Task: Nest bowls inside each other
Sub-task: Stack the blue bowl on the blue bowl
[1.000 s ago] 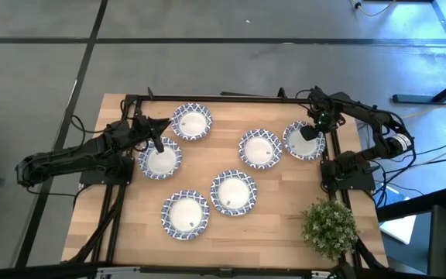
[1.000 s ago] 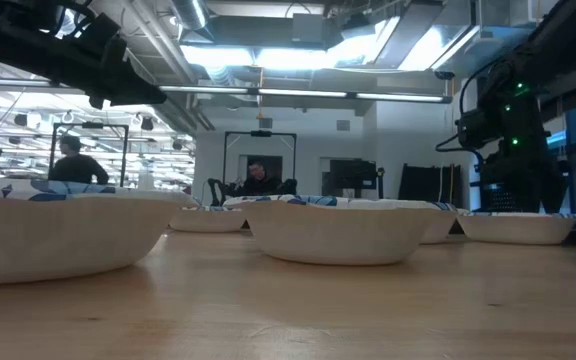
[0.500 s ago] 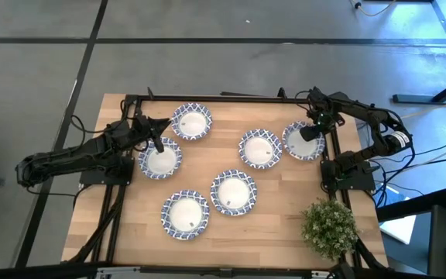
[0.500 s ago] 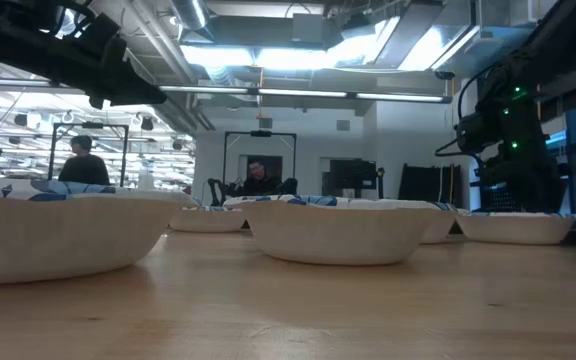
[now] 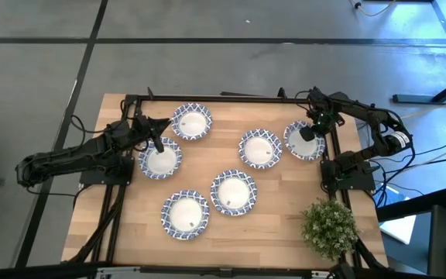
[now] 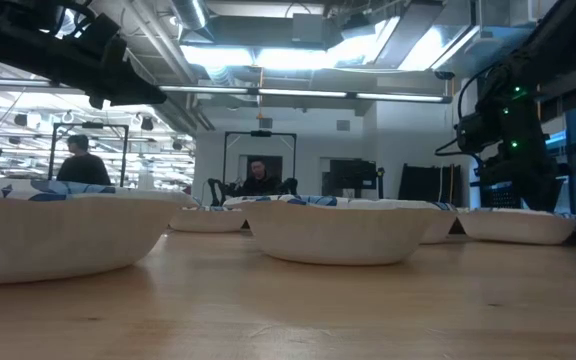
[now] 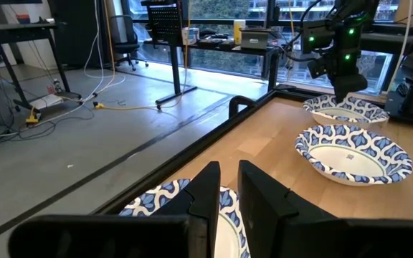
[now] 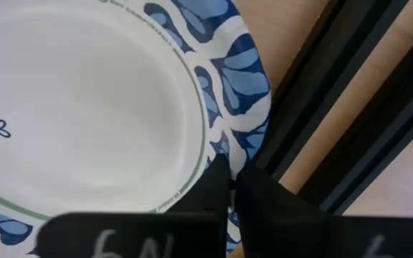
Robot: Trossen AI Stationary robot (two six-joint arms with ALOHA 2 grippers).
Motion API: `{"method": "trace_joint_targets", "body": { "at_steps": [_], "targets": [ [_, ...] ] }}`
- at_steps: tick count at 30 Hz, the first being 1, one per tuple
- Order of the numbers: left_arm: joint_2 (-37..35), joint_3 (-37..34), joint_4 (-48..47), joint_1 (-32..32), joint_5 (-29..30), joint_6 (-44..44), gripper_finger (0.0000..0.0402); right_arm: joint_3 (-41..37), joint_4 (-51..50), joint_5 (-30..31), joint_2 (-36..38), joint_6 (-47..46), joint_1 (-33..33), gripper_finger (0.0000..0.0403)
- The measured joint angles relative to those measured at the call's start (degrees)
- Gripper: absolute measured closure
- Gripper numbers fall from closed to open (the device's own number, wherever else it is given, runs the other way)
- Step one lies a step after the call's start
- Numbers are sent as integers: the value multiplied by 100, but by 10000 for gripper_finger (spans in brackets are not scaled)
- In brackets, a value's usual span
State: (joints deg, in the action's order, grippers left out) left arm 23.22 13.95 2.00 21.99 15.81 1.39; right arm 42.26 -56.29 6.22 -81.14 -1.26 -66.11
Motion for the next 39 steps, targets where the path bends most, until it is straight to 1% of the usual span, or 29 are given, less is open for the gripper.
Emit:
{"method": "trace_joint_targets", "body": {
  "at_steps": [11,16,23,27,33,37,39],
  "targets": [
    [0,0,0,-1,0,-2,354,17,-42,-99,23,29,-2,392],
    [0,1,0,1,0,2,354,43,-115,-175,310,46,-2,392],
    [0,1,0,1,0,62,354,662,-886,-175,865,32,-2,392],
    [0,0,0,0,0,153,354,950,-1145,-180,1173,-2,-2,392],
    [0,1,0,1,0,160,354,1136,-1175,-632,1481,-160,100,392],
    [0,-1,2,0,0,164,354,1191,-1168,-808,1556,-323,380,392],
    [0,-1,2,-1,0,164,354,1193,-1023,-1024,1557,-405,598,392]
  ]
}}
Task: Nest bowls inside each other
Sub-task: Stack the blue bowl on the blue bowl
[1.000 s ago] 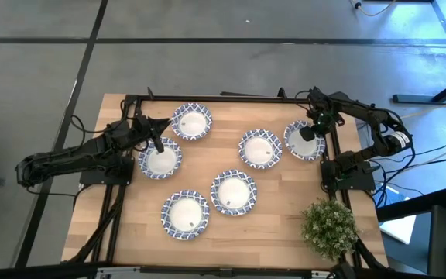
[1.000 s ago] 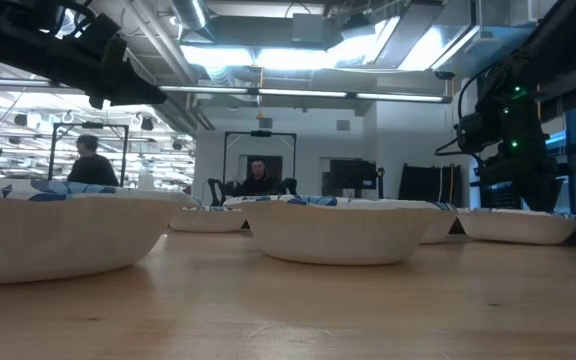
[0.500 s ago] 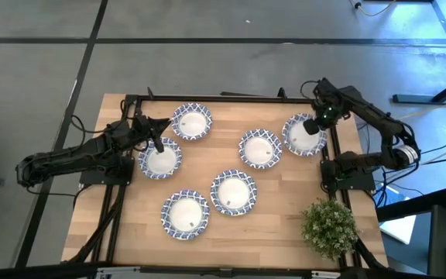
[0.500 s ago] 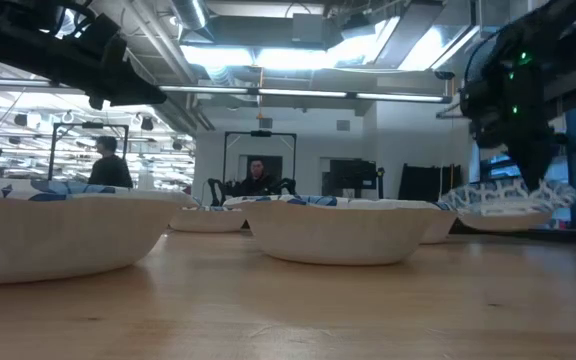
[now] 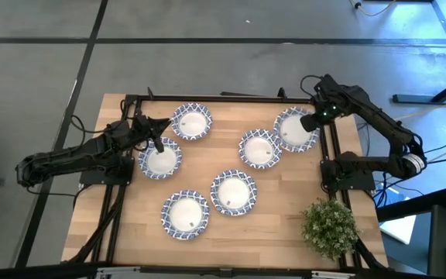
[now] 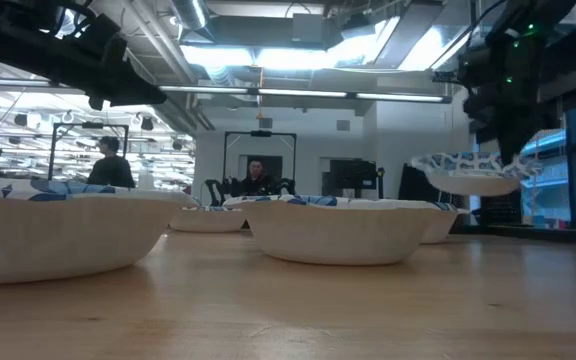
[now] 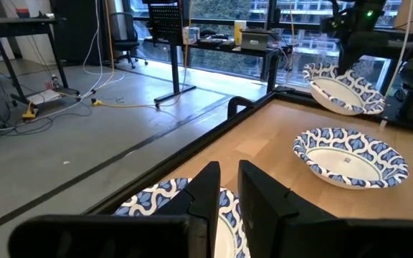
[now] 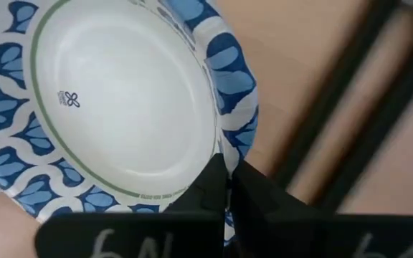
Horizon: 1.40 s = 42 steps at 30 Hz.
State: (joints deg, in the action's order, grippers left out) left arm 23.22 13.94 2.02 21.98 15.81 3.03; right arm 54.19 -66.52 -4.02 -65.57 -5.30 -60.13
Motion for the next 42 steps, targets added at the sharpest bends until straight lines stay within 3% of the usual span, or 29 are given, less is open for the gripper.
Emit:
{"method": "trace_joint_targets", "body": {
  "at_steps": [3,16,35,42],
  "targets": [
    [0,0,0,0,-1,0,354,0,436,-225,-16,-149,412,392],
    [0,-1,0,-1,-2,131,354,2,1348,-218,-381,-891,1886,392],
    [2,0,-199,0,-50,136,354,2,1990,-214,-1846,-1078,2844,392],
    [2,0,-293,0,-49,144,354,2,2341,-213,-1983,-973,3010,375]
  ]
}}
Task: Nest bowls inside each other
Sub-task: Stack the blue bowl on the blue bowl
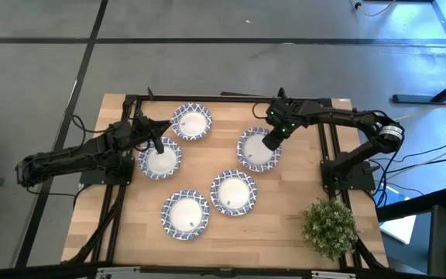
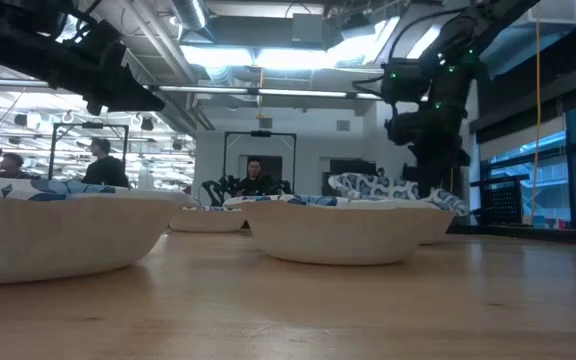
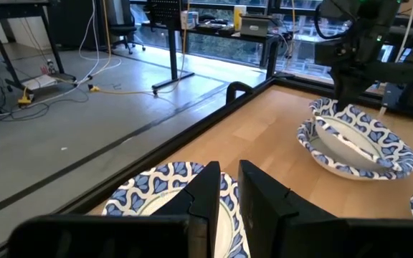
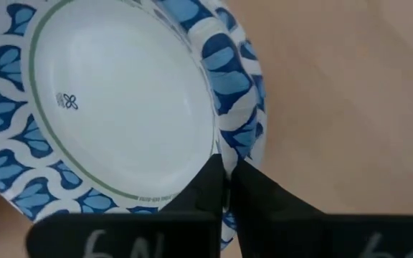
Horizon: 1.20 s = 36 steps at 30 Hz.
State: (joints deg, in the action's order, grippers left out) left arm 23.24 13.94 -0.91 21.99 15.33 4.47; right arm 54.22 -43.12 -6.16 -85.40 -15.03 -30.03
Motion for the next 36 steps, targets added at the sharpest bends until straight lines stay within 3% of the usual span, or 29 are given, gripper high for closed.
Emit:
{"method": "trace_joint_targets", "body": {
  "at_steps": [16,21,28,36],
  "targets": [
    [-2,1,0,0,-1,-4,354,0,227,39,0,149,16,281],
    [-1,1,2,-1,0,-2,354,233,556,-3,0,196,20,276],
    [0,0,2,0,0,0,354,751,1208,-550,2,443,51,275],
    [-2,0,2,0,-1,0,354,1032,1367,-561,2,654,49,275]
  ]
}}
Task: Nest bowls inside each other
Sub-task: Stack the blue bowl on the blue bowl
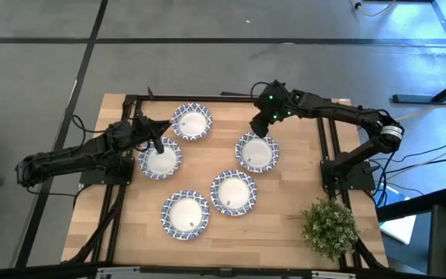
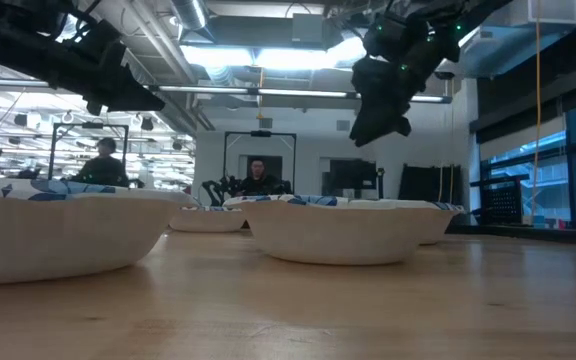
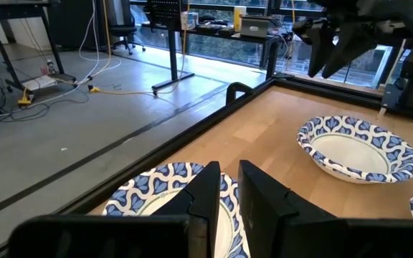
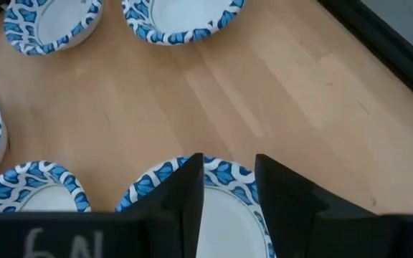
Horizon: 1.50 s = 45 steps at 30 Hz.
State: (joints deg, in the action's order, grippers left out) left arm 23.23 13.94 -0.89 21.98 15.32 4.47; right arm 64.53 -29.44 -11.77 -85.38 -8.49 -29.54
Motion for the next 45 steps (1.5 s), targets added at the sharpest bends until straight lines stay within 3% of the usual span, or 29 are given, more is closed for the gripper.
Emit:
{"method": "trace_joint_targets", "body": {
  "at_steps": [8,23,39,45],
  "targets": [
    [1,2,2,0,-292,-179,354,0,-282,-403,3,255,152,276],
    [1,2,0,0,-430,131,354,0,-436,-638,7,114,1630,276],
    [0,0,-7,2,-678,178,354,0,-477,-569,9,-221,3554,276],
    [1,1,-27,0,-759,306,354,-2,-400,125,9,-356,4246,276]
  ]
}}
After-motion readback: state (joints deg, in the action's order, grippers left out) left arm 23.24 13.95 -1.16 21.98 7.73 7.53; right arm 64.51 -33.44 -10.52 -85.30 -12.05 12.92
